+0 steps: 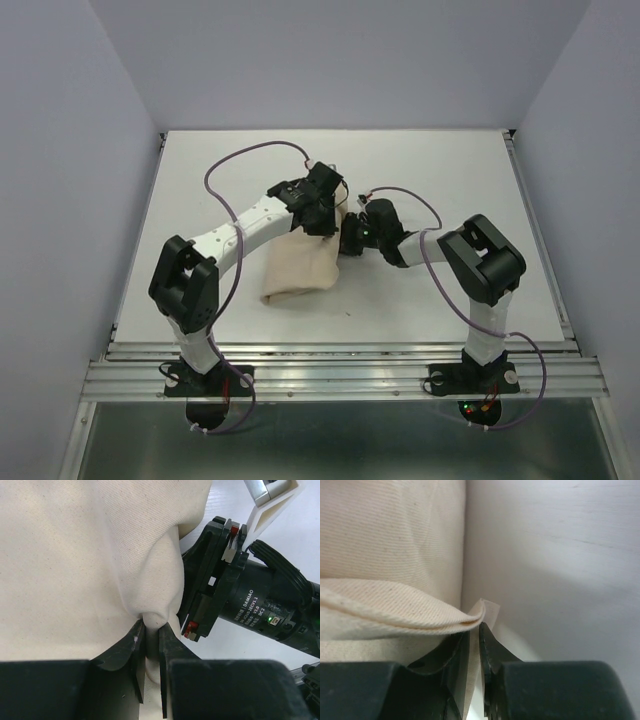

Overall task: Prepare the surgical pack
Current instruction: Pack the surgical kit at the center of the board.

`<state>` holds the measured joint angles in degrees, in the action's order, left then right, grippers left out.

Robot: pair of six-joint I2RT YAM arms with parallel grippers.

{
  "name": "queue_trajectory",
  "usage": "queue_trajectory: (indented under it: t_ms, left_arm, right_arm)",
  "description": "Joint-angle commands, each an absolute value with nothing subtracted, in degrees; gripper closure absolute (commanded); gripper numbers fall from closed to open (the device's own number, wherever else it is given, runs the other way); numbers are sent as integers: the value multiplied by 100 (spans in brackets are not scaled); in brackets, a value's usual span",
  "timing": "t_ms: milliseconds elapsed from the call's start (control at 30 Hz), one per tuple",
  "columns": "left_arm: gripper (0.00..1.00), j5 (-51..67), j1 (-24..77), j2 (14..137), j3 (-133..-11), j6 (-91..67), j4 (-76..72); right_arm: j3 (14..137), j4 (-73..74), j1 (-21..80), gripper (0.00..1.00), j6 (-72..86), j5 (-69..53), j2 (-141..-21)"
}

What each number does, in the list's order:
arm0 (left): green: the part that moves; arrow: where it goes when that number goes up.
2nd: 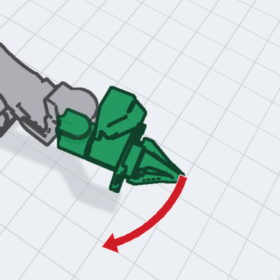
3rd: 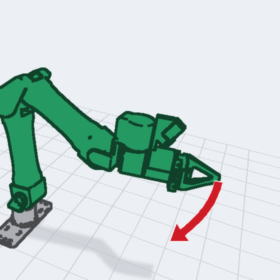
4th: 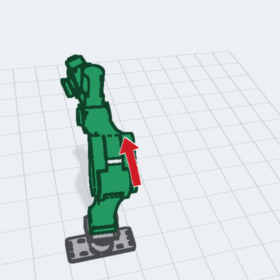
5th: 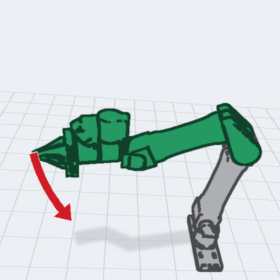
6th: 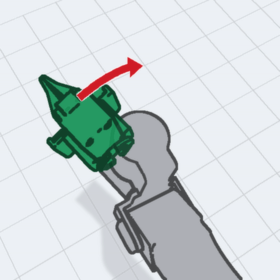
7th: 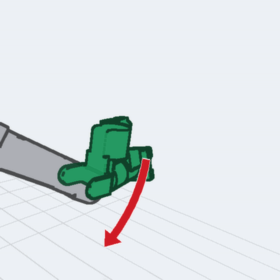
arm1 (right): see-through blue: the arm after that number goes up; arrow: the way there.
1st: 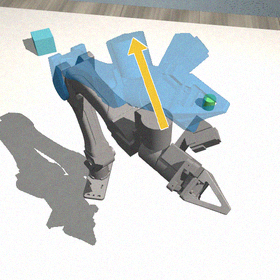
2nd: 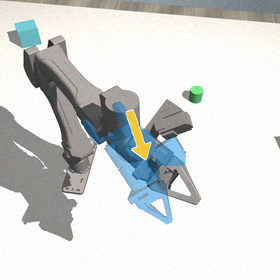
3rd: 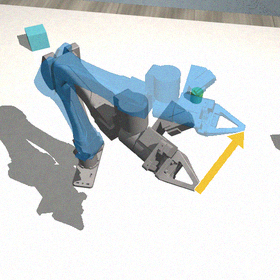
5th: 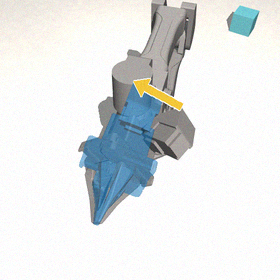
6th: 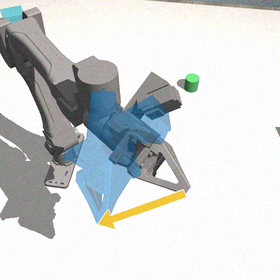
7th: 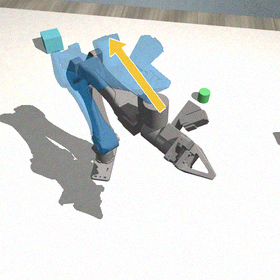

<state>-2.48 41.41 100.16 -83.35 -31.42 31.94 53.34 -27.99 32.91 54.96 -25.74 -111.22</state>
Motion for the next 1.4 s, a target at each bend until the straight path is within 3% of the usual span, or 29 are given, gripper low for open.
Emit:
queue_trajectory:
  t_ms: [0,167,233,333,467,600,967,1167,1233,1300,1367]
  left_arm:
    - [100,167,4254,9607,-8534,-3235,2602]
    - [100,167,4219,9720,-8525,-3190,2558]
    - [100,158,4219,9808,-8490,-3217,2505]
    - [100,62,4227,10010,-8420,-3296,2443]
    - [100,-237,4219,10371,-8499,-3462,2383]
    - [100,-457,4219,10651,-8411,-3638,2189]
    - [100,-510,4228,11320,-8692,-3850,1854]
    - [100,-466,4228,11917,-9324,-3823,2003]
    - [100,-379,4254,12154,-9632,-3745,2083]
    - [93,-360,4280,12417,-10043,-3622,2205]
    - [72,-500,4350,12585,-10404,-3525,2574]
  right_arm:
    - [5370,-4684,3445,80,5634,-3707,-10995]
    - [5449,-4519,3384,78,5616,-3833,-11118]
    - [5519,-3742,3384,77,5485,-3360,-11101]
    - [5747,-2126,3384,77,5072,-2177,-11031]
    - [6081,-1048,3384,76,4773,-1241,-11004]
    - [6495,585,3384,74,4737,609,-10881]
    - [5065,1177,3094,69,5194,2258,-9257]
    - [4167,1599,2778,56,5063,2733,-7519]
    - [4052,1957,2716,43,4949,2995,-6982]
    - [4060,2205,2716,39,4843,3163,-6707]
    - [4139,2486,2716,39,4773,3339,-6487]
